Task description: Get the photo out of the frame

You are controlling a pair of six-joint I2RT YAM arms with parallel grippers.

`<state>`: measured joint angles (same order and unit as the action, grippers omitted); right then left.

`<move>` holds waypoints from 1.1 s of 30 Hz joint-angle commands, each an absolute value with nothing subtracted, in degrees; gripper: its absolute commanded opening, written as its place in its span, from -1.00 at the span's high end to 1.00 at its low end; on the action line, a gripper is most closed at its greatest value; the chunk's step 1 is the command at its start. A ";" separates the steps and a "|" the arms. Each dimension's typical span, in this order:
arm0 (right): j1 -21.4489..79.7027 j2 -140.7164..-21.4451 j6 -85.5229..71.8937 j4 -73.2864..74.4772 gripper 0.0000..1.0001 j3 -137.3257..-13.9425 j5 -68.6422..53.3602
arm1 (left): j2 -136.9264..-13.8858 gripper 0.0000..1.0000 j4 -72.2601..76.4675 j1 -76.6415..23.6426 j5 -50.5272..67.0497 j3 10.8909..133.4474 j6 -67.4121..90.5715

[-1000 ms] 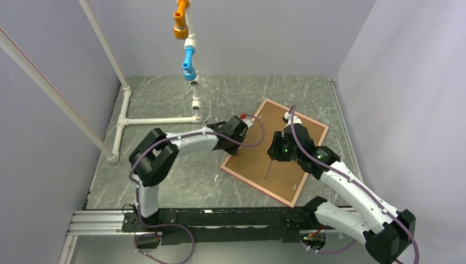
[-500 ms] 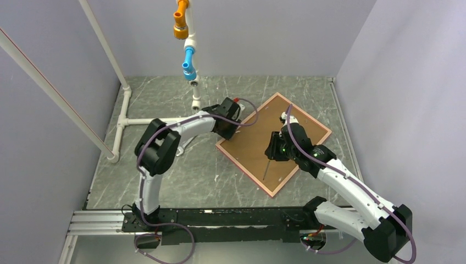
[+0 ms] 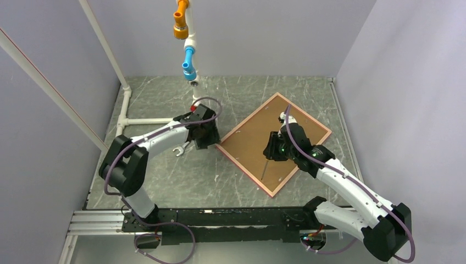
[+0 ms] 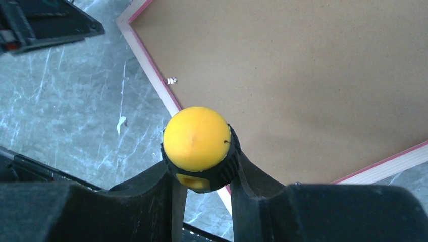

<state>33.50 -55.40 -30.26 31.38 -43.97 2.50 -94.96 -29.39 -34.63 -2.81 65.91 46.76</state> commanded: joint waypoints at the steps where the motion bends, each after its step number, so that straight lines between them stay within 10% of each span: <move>1: 33.33 -53.20 -30.67 28.90 1.00 -43.86 2.45 | -95.48 -0.33 -21.84 -32.94 6.27 59.96 65.39; 18: 33.40 -52.56 -31.42 29.20 1.00 -43.33 1.58 | -110.83 -0.18 -32.17 -35.99 5.63 68.93 80.96; 28: 33.39 -57.99 -29.62 25.79 1.00 -44.45 0.44 | -116.37 0.96 -33.66 -36.27 0.93 71.89 68.26; 33: 33.40 -63.18 -28.14 19.72 1.00 -47.19 -1.91 | -114.38 1.00 -26.98 -36.33 0.17 69.52 57.77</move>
<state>33.50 -60.60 -29.80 27.86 -42.89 0.49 -111.48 -29.87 -35.73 7.81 73.12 72.42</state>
